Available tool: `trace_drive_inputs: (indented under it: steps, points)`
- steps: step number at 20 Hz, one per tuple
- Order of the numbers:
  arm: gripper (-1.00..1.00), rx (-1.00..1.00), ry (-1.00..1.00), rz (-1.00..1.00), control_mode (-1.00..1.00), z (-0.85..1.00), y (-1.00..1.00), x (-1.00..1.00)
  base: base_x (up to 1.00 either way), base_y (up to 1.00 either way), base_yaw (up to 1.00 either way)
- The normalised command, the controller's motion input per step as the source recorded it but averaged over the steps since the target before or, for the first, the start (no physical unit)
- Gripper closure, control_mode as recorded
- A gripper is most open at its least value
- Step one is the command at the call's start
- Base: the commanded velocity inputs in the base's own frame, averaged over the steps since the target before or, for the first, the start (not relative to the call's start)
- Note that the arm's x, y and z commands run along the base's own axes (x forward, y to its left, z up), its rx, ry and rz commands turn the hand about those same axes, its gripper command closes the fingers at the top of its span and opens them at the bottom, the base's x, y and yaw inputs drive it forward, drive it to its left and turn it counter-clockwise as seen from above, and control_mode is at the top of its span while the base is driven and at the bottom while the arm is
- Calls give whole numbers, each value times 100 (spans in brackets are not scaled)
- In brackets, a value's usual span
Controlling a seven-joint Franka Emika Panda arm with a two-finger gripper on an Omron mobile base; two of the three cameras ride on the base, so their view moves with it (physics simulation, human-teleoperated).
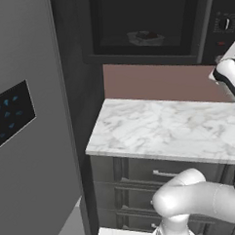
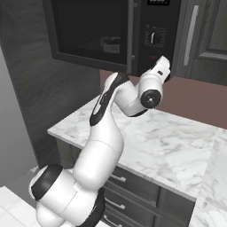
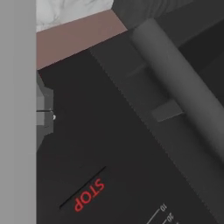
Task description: Place the tupperware containing the fish and tomato meal in the microwave. Close the microwave door and press the start button to reheat the meal.
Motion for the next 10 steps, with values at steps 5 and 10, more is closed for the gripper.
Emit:
trace_drive_inputs:
  steps: [5,10]
  points:
    - [100,3,5,0,-100,-8,-32,62,0,0,0]
    - [100,0,5,0,-100,-20,-36,74,0,0,0]
